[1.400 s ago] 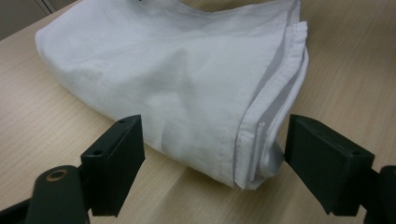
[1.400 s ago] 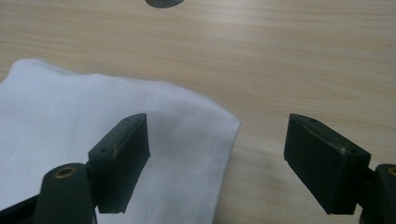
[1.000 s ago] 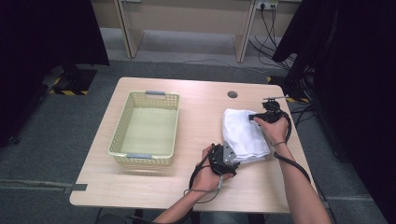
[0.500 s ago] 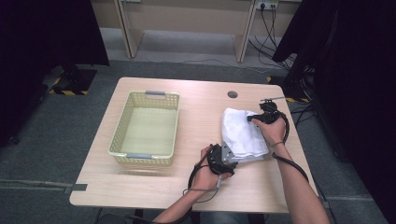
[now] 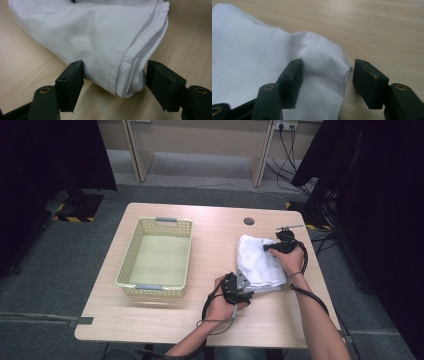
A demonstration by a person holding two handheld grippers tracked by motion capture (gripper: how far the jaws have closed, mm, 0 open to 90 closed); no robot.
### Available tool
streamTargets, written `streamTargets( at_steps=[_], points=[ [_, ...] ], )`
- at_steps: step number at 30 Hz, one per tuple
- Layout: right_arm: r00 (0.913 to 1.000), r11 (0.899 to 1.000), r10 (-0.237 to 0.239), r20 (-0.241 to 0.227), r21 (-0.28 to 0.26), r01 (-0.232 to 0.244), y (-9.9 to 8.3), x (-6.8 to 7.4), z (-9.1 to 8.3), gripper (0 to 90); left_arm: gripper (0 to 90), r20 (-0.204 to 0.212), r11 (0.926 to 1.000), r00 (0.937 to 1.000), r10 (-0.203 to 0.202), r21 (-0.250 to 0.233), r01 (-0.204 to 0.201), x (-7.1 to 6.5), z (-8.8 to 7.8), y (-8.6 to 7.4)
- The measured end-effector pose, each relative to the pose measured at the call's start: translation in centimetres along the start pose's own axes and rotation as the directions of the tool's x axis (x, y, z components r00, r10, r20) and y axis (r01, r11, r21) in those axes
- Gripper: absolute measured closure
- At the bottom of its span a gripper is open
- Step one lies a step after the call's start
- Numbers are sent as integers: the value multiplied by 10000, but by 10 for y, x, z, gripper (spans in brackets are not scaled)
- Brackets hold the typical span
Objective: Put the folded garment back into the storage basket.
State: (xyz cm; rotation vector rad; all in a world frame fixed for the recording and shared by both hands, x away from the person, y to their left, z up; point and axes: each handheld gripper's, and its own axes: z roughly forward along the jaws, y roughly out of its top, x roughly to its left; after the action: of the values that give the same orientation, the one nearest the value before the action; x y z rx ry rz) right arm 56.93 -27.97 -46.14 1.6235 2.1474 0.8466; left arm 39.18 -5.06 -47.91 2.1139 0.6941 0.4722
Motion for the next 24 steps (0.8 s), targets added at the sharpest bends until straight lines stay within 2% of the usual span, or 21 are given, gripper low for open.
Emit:
streamTargets(
  at_steps=[1,3,4,8,11,19,24],
  points=[
    [9999,9999,-138,-11,-73,138,-1,1,0,480,316,9,10000,10000,-17,41,17,0,0,0],
    [9994,9993,-341,-82,-178,340,-2,3,0,532,328,19,10000,10000,-42,82,42,1,0,0],
    [9994,9993,-341,-82,-178,340,-2,3,0,532,328,14,9999,10000,-87,115,87,1,1,0],
    [9994,9994,-311,-178,-187,308,-3,7,-1,659,378,19,9997,10000,-73,242,72,0,2,1],
    [9995,9999,-60,-306,-149,55,-3,8,-1,739,458,64,9994,9997,-241,251,239,-2,2,2],
    [9995,9995,262,-194,-183,-265,-4,10,-2,805,596,198,9989,9990,-393,256,388,-4,1,1],
    [9993,9993,342,-136,-157,-344,-3,11,-3,826,711,301,9971,9968,-738,214,731,-2,1,1]
  ],
)
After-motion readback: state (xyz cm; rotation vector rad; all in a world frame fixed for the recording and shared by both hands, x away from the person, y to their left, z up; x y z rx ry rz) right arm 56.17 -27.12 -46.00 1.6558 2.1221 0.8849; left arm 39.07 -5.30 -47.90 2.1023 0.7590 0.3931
